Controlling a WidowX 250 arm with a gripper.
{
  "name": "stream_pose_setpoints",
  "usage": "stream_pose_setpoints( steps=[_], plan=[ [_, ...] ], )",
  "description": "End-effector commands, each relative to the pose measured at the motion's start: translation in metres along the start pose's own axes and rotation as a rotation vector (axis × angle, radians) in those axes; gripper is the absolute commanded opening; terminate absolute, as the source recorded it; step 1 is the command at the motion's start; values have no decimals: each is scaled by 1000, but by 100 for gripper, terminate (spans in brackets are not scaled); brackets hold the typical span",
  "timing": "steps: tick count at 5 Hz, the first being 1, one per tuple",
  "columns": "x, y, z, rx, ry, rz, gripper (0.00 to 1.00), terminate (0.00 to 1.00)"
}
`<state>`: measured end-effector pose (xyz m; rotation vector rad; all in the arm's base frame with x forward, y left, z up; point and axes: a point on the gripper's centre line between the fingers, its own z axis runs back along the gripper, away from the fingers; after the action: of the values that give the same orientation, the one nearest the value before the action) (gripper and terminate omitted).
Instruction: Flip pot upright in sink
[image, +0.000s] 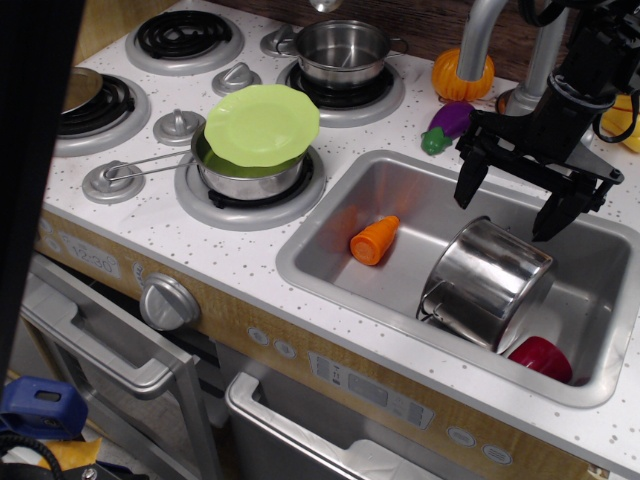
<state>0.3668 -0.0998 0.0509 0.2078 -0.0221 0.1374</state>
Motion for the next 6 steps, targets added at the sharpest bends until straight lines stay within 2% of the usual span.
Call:
stream_pose_setpoints(
  steps=[1, 2, 3, 4, 5, 6],
  plan=[
    [0, 0, 0, 0, 0, 0, 100, 0],
    [-3, -1, -6, -96, -40, 40, 100, 0],
    [-1, 2, -1, -153, -38, 43, 100, 0],
    [4, 11, 5, -263, -43, 64, 100, 0],
    [9, 26, -1, -366, -69, 63, 100, 0],
    [20, 35, 3, -401, -59, 76, 100, 0]
  ],
)
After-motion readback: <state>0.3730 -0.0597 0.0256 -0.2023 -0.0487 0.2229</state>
